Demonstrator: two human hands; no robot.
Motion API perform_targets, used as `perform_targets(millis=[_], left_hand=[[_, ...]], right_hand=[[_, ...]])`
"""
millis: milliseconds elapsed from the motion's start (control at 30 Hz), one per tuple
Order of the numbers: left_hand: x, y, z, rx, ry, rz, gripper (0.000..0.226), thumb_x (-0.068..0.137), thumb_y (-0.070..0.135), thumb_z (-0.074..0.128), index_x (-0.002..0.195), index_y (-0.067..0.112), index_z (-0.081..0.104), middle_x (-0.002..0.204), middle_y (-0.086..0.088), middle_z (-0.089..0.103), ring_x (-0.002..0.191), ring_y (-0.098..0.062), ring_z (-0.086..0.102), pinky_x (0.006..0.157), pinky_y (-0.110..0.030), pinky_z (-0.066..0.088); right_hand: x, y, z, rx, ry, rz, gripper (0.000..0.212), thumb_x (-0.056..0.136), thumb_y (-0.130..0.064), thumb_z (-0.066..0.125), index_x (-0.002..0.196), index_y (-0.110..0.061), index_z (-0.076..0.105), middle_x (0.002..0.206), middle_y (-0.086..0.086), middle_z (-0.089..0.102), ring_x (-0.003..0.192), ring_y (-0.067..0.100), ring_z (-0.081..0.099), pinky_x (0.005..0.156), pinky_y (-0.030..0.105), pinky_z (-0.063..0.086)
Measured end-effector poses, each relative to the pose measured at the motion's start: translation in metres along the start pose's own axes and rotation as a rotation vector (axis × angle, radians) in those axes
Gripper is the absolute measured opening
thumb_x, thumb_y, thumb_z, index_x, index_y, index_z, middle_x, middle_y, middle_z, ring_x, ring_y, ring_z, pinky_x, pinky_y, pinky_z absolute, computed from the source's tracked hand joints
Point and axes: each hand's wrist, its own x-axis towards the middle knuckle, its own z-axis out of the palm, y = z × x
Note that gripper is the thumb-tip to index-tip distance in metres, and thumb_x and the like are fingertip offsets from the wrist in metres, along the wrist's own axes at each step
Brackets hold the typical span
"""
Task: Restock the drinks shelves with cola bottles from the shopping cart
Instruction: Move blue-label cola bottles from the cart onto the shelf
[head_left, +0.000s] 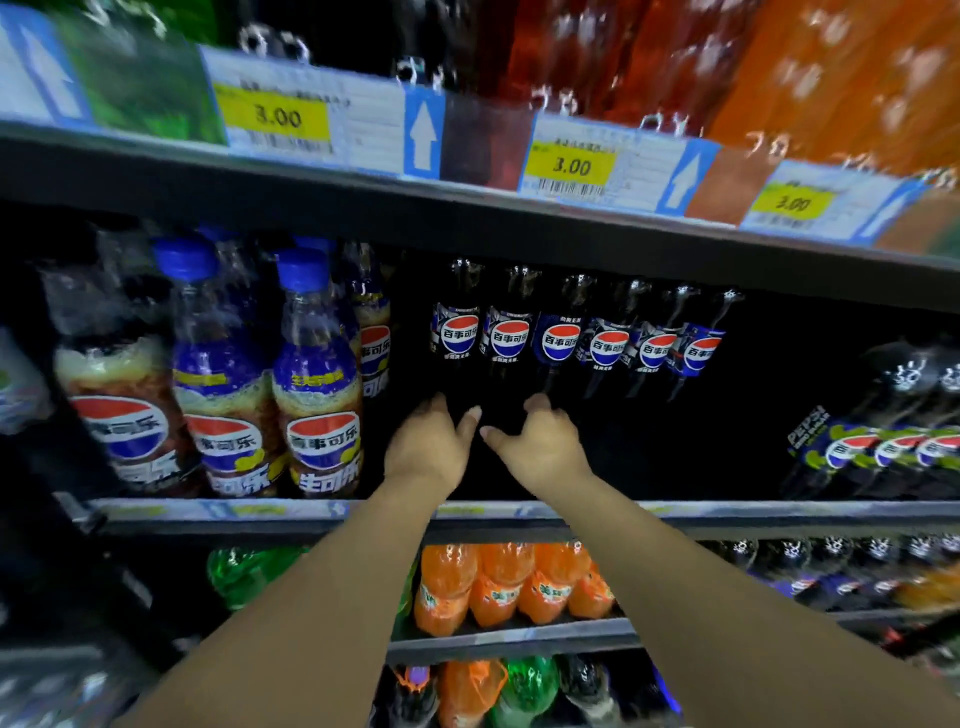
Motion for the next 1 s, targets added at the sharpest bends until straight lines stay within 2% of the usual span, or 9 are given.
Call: perform_targets(millis=[100, 200, 267, 400, 567, 700, 900, 1000], left_hand=[[-0.041, -0.004, -0.013, 0.272, 0.027, 0.051, 0.054, 0.099, 0.049, 0.036, 0.138, 0.012, 0.041, 0.136, -0.014, 0.049, 0.123, -0.034, 0.048, 0.096, -0.042, 0.044], [-0.083, -0.007, -0.032, 0.510, 0.034, 0.119, 0.057, 0.099, 0.046, 0.039, 0.145, 0.014, 0.032, 0.148, -0.012, 0.038, 0.136, -0.033, 0.034, 0.107, -0.043, 0.033], [-0.115, -0.011, -0.045, 0.627, 0.010, 0.169, 0.060, 0.099, 0.045, 0.039, 0.149, 0.014, 0.025, 0.153, -0.013, 0.030, 0.141, -0.034, 0.024, 0.113, -0.045, 0.024], [-0.182, -0.024, -0.064, 0.721, -0.009, 0.143, 0.065, 0.097, 0.052, 0.039, 0.147, 0.014, 0.025, 0.152, -0.015, 0.030, 0.139, -0.036, 0.026, 0.113, -0.047, 0.025], [-0.277, -0.063, -0.064, 0.682, -0.033, -0.016, 0.067, 0.093, 0.059, 0.040, 0.146, 0.019, 0.031, 0.154, -0.017, 0.025, 0.142, -0.037, 0.020, 0.114, -0.051, 0.020], [-0.354, -0.110, -0.065, 0.608, -0.049, -0.183, 0.073, 0.087, 0.065, 0.043, 0.147, 0.026, 0.028, 0.156, -0.015, 0.023, 0.141, -0.037, 0.021, 0.112, -0.053, 0.021], [-0.444, -0.183, -0.084, 0.516, -0.118, -0.455, 0.075, 0.088, 0.068, 0.038, 0.150, 0.029, 0.020, 0.157, -0.013, 0.018, 0.139, -0.039, 0.024, 0.109, -0.051, 0.029], [-0.466, -0.225, -0.096, 0.515, -0.159, -0.540, 0.076, 0.088, 0.066, 0.040, 0.150, 0.028, 0.018, 0.157, -0.013, 0.019, 0.140, -0.039, 0.023, 0.111, -0.051, 0.027]], right_hand=[[-0.042, -0.009, -0.009, -0.347, 0.001, -0.169, 0.061, 0.090, -0.047, 0.054, 0.135, -0.011, 0.038, 0.131, 0.017, 0.045, 0.123, 0.035, 0.042, 0.097, 0.044, 0.042], [-0.082, -0.008, -0.017, -0.563, -0.010, -0.313, 0.053, 0.093, -0.044, 0.049, 0.134, -0.013, 0.037, 0.134, 0.015, 0.040, 0.125, 0.033, 0.038, 0.099, 0.045, 0.036], [-0.108, -0.005, -0.020, -0.609, -0.032, -0.358, 0.051, 0.094, -0.042, 0.046, 0.135, -0.013, 0.035, 0.137, 0.015, 0.038, 0.126, 0.034, 0.036, 0.101, 0.046, 0.035], [-0.170, -0.004, -0.022, -0.576, -0.096, -0.382, 0.053, 0.096, -0.043, 0.043, 0.138, -0.013, 0.033, 0.139, 0.015, 0.035, 0.128, 0.034, 0.033, 0.102, 0.046, 0.034], [-0.249, 0.011, -0.002, -0.546, -0.192, -0.398, 0.055, 0.094, -0.045, 0.045, 0.139, -0.015, 0.032, 0.140, 0.016, 0.033, 0.130, 0.034, 0.032, 0.103, 0.048, 0.033], [-0.307, 0.022, 0.032, -0.503, -0.280, -0.402, 0.056, 0.091, -0.052, 0.046, 0.132, -0.015, 0.039, 0.134, 0.016, 0.042, 0.125, 0.034, 0.039, 0.100, 0.045, 0.038], [-0.406, -0.017, 0.101, -0.231, -0.495, -0.446, 0.058, 0.089, -0.052, 0.052, 0.133, -0.015, 0.043, 0.131, 0.014, 0.046, 0.119, 0.033, 0.048, 0.095, 0.038, 0.044], [-0.438, -0.044, 0.139, -0.222, -0.554, -0.495, 0.055, 0.091, -0.047, 0.051, 0.134, -0.014, 0.042, 0.132, 0.012, 0.046, 0.123, 0.031, 0.046, 0.098, 0.038, 0.042]])
